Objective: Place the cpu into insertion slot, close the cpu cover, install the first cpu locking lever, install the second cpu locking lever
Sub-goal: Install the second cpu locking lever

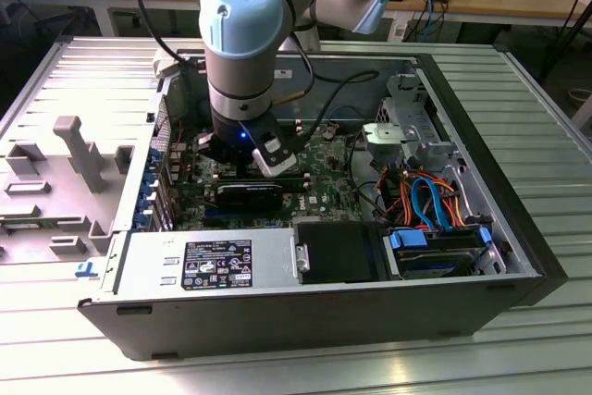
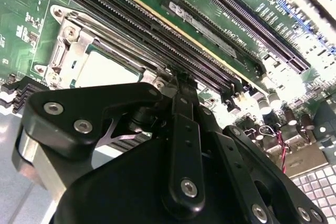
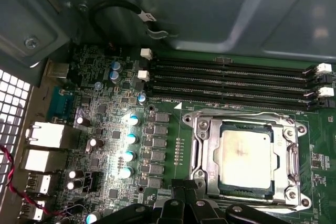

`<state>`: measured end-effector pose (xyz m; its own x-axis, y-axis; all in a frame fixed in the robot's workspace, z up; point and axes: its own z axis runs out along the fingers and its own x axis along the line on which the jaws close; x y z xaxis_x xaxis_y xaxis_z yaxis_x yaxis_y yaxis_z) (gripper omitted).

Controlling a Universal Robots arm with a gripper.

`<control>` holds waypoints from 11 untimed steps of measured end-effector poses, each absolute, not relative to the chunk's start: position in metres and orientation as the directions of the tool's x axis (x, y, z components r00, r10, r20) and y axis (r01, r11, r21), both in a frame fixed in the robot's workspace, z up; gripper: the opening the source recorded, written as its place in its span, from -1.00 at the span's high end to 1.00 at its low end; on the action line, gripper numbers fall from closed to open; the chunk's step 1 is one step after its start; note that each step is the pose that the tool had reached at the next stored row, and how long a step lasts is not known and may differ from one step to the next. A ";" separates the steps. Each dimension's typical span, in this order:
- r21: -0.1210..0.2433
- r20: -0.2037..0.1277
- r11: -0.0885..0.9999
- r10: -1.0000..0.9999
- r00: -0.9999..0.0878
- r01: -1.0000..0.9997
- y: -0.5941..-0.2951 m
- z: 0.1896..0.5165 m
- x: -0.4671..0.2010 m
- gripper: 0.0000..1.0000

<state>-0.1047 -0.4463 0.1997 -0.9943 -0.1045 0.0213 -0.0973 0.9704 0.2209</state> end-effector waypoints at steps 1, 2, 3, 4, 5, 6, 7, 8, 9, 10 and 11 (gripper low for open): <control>0.221 0.021 0.970 -0.105 -0.994 -0.097 -0.447 0.200 -0.105 0.79; 0.221 0.021 0.970 -0.105 -0.994 -0.097 -0.447 0.200 -0.105 0.79; 0.220 0.021 0.971 -0.105 -0.994 -0.097 -0.447 0.200 -0.105 0.79; 0.220 0.021 0.971 -0.105 -0.994 -0.097 -0.447 0.200 -0.105 0.79; 0.219 0.021 0.971 -0.105 -0.994 -0.097 -0.447 0.201 -0.105 0.79; 0.219 0.021 0.971 -0.105 -0.994 -0.098 -0.447 0.202 -0.105 0.79; 0.219 0.021 0.971 -0.105 -0.994 -0.098 -0.447 0.204 -0.105 0.79; 0.218 0.021 0.971 -0.105 -0.994 -0.097 -0.447 0.207 -0.105 0.79; 0.218 0.021 0.971 -0.105 -0.994 -0.097 -0.447 0.209 -0.104 0.79; 0.217 0.022 0.971 -0.105 -0.994 -0.097 -0.446 0.209 -0.102 0.79; 0.217 0.024 0.971 -0.105 -0.994 -0.097 -0.446 0.209 -0.100 0.79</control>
